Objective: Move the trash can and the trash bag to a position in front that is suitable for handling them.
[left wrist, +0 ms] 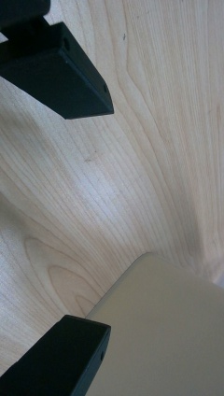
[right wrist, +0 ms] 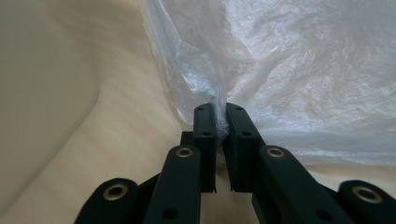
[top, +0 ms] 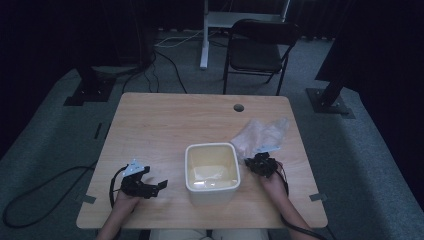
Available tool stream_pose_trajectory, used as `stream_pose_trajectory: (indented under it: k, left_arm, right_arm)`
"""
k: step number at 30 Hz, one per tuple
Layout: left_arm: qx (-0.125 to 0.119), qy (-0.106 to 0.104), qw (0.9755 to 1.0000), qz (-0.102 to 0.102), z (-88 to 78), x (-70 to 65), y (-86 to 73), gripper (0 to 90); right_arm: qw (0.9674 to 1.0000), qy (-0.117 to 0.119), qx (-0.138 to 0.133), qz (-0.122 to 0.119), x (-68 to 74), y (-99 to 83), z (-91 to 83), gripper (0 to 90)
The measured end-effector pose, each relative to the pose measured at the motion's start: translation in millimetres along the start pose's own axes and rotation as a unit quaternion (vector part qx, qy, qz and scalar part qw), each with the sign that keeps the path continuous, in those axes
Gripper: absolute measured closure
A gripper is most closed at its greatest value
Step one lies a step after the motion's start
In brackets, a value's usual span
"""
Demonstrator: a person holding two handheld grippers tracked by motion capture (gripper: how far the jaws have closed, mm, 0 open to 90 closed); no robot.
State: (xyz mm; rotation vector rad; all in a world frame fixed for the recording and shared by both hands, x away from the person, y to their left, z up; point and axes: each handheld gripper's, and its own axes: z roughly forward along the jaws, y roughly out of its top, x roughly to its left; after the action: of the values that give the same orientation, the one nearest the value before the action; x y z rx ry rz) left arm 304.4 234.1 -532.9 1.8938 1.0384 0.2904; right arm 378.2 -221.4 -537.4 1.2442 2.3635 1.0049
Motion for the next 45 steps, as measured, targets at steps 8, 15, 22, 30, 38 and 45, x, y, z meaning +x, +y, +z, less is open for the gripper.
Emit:
stream_pose_trajectory:
  k: [8,15,22,30,38,45]
  left_arm:
    - [0.0,0.002,1.0,-0.001,-0.1,-0.4,0.3,0.4]
    - [0.002,0.003,1.0,0.0,-1.1,0.0,0.3,0.4]
    - [0.002,0.002,1.0,0.0,-0.4,-0.4,0.4,0.4]
    - [0.004,0.002,1.0,0.0,0.7,0.0,0.5,0.4]
    - [0.005,0.002,1.0,-0.003,1.0,0.7,-0.3,0.4]
    - [0.002,0.003,1.0,-0.001,-0.7,1.5,-0.1,0.4]
  right_arm:
    - [0.9985,0.014,0.011,-0.051,2.9,-30.2,-30.9,80.4]
    - [0.9963,0.045,0.011,-0.072,9.8,-54.3,-52.8,76.6]
    - [0.9954,0.076,0.008,-0.057,8.2,-65.7,-79.8,49.3]
    - [0.9937,0.005,-0.068,0.089,-30.6,-62.4,-110.1,37.0]
    - [0.9754,-0.074,-0.049,0.202,-65.9,-63.2,-85.0,33.3]
    - [0.9723,-0.142,-0.02,0.184,-67.9,-49.8,-52.3,31.9]
